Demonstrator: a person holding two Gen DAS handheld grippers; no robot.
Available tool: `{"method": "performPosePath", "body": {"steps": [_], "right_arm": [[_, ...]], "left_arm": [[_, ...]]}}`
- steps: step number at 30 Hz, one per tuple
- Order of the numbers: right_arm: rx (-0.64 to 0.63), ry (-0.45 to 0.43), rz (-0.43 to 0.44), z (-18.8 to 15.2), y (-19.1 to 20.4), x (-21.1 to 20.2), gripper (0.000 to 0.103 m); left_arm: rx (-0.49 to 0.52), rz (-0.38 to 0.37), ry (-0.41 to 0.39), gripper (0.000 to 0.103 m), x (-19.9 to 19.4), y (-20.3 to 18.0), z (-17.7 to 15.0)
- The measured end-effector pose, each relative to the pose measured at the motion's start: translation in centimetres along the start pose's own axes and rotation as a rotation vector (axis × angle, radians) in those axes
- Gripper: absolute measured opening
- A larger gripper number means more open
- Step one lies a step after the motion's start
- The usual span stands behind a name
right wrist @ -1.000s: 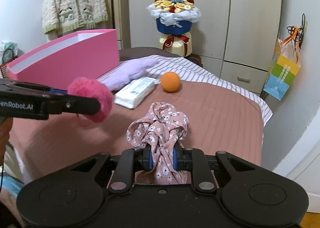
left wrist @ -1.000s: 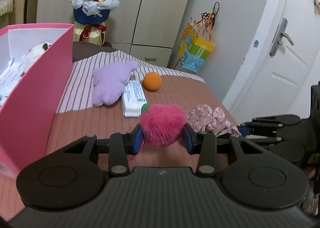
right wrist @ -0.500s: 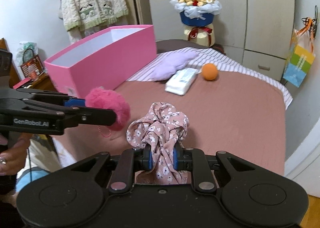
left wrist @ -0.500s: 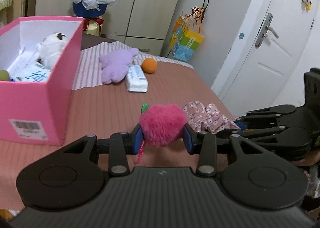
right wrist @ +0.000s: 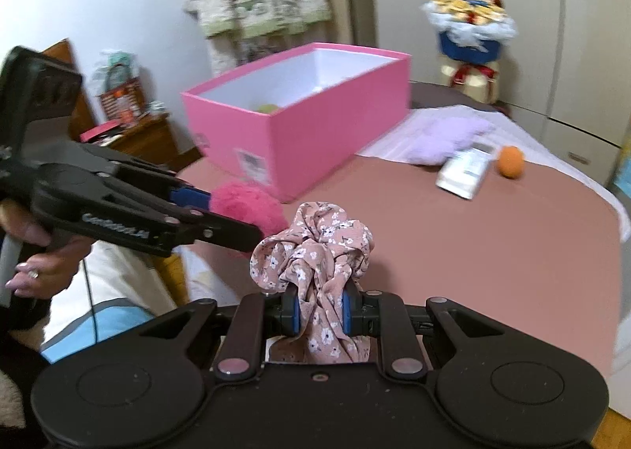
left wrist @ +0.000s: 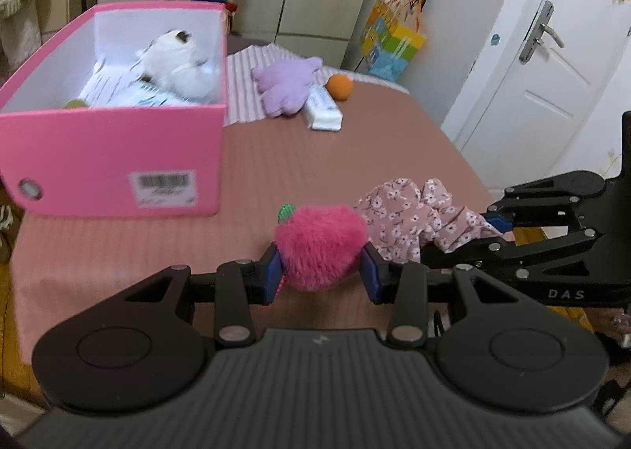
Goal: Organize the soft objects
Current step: 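Carry the pom-pom with the left gripper to the box while the right carries the cloth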
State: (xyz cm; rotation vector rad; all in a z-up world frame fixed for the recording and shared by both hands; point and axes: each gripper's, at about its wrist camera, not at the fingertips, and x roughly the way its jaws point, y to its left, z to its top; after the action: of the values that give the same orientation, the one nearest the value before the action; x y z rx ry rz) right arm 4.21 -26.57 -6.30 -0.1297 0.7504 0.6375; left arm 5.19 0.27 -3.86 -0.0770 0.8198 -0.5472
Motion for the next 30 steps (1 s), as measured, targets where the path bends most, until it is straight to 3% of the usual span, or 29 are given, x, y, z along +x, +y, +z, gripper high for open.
{"method": "performPosePath", "body": {"steps": [9,13,17,24,30], "right_arm": [[-0.105,-0.001,0.107,3.0,4.3,0.6,0.022],[-0.133,-0.035,0.128,5.2,5.4,0.9,0.022],[-0.13,-0.125,0.11,7.4,5.3,1.6,0.023],[-0.029,-0.214,0.106,12.3,2.6,4.5,0.023],[-0.031,-0.197,0.073,17.4,0.8,9.6,0.024]], "left_arm": [[-0.023,0.061,0.007,0.04,-3.8,3.1,-0.3],[0.028,0.095,-0.052,0.04,-5.9,3.7,1.1],[0.029,0.103,-0.178,0.04,-7.4,5.7,3.4],[0.006,0.138,-0.225,0.04,-5.3,9.0,8.5],[-0.025,0.202,-0.207,0.04,-1.4,12.1,13.4]]}}
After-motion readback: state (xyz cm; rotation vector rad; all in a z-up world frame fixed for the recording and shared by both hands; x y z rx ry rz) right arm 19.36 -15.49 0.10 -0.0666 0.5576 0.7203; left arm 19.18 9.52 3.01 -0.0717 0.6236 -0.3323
